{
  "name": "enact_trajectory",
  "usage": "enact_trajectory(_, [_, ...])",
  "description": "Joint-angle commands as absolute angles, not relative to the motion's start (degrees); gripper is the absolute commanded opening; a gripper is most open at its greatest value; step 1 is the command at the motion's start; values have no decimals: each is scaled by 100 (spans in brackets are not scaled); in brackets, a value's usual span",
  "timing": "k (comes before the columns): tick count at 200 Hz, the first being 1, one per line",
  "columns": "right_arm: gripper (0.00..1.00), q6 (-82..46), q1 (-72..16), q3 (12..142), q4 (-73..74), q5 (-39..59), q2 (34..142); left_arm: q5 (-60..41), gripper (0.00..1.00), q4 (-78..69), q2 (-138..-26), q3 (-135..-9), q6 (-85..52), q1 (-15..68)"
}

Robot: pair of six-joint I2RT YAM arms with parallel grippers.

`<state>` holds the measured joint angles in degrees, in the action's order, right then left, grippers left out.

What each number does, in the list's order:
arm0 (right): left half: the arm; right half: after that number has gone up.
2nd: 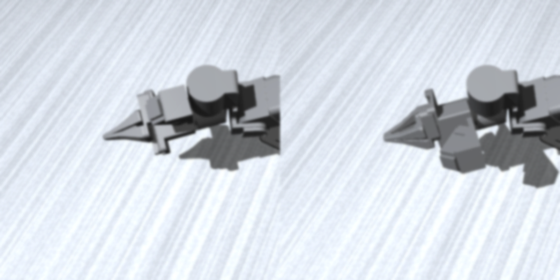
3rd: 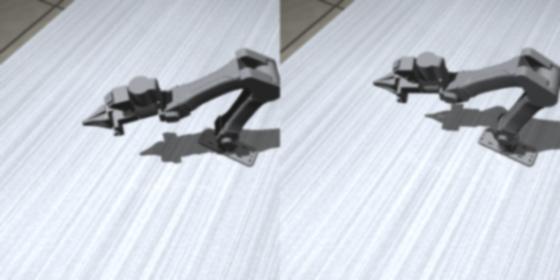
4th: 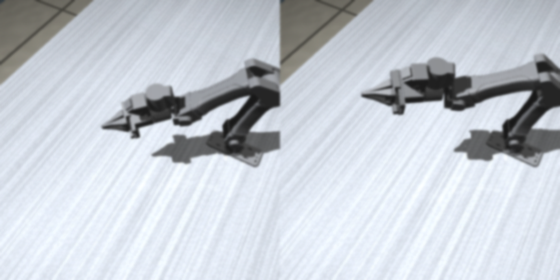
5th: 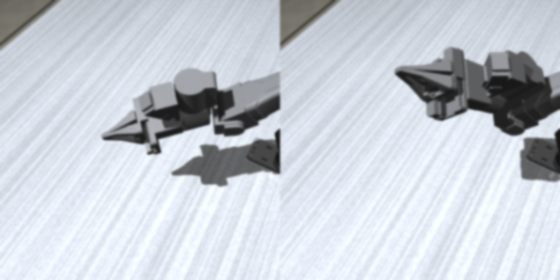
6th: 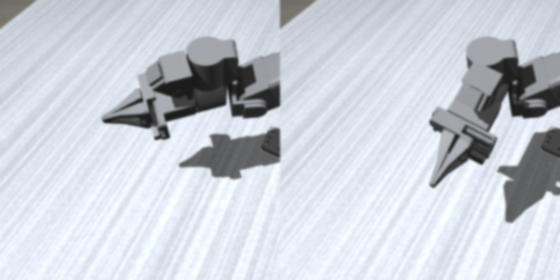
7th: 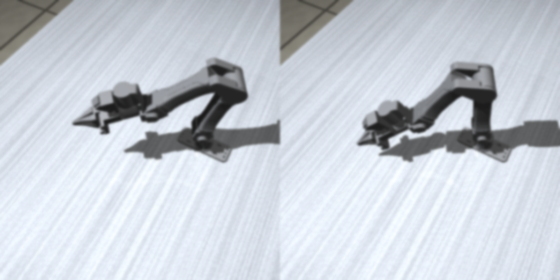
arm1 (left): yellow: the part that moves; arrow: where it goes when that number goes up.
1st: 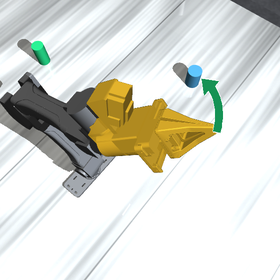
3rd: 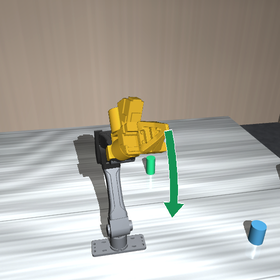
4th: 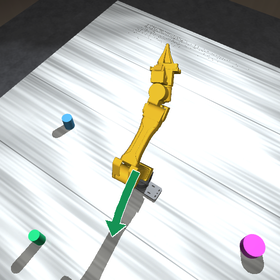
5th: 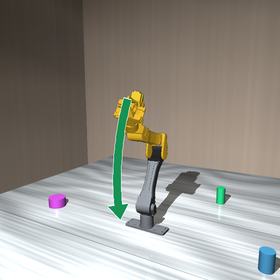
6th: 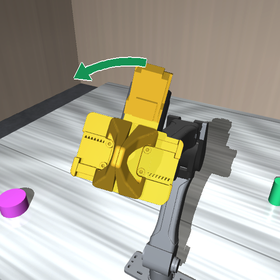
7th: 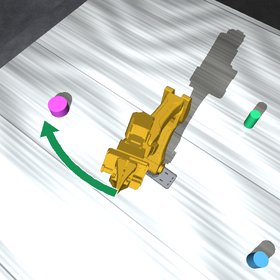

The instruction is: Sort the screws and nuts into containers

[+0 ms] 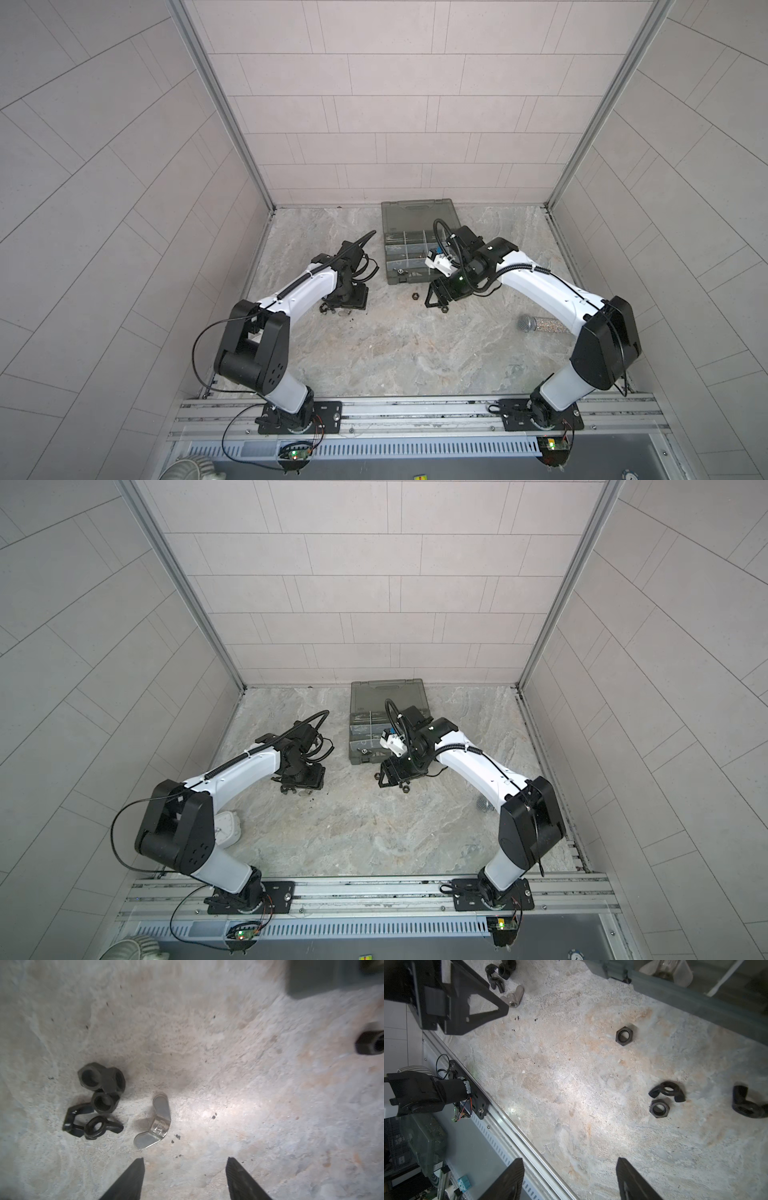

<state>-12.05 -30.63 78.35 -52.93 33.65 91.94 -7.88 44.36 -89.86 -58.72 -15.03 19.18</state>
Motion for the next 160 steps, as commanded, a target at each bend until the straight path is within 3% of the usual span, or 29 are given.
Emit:
enact_trajectory(1, [72, -1190, -3106, 7980, -5240, 3450, 9211, -846, 68, 4003, -8971, -5629, -1669, 1664])
enact_trajectory(68, [72, -1325, -3120, 7783, -5125, 3293, 9023, -997, 68, 3927, -9456, -5788, -1459, 1575])
enact_trajectory(160, [72, -1415, -3119, 7649, -5124, 3021, 8851, -1192, 52, 3928, -9817, -5817, -1393, 1573])
